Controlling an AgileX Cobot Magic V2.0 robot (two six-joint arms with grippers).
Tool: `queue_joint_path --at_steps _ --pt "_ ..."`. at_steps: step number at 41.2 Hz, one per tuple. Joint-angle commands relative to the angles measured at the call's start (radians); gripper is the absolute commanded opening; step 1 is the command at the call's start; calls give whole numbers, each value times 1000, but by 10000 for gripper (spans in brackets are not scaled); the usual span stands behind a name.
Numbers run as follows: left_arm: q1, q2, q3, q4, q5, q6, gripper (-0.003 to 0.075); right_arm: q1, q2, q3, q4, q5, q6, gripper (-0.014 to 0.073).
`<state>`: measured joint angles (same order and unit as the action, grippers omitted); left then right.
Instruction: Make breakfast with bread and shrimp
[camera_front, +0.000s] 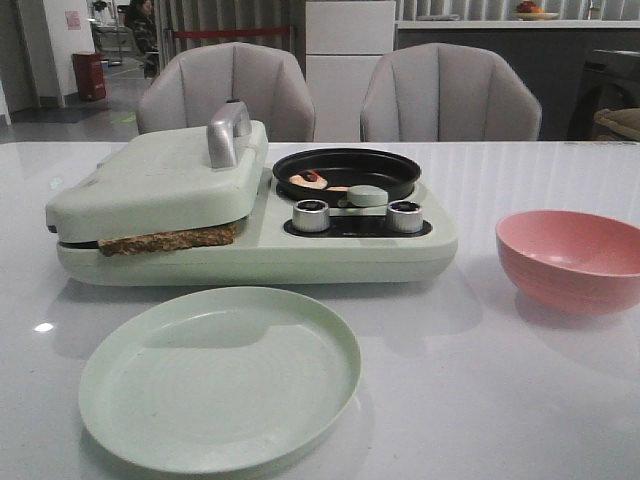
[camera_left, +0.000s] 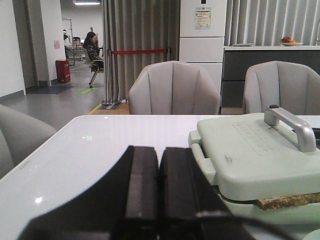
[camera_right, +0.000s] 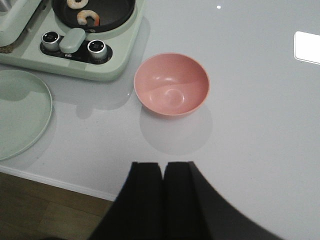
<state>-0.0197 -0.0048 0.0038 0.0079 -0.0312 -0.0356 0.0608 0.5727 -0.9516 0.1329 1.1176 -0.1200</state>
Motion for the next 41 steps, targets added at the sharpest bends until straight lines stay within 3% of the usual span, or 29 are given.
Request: queue_joint_path --at_steps 1,25,41 --pt "-10 -24 30 -8 -92 -9 102 0 3 -26 5 -74 -1 -32" --pt "-10 -24 30 -8 -92 -9 102 -22 -48 30 -1 -108 -1 -32" --pt "-10 -24 30 -8 -92 -9 102 -73 -412 581 -146 -729 -1 -32"
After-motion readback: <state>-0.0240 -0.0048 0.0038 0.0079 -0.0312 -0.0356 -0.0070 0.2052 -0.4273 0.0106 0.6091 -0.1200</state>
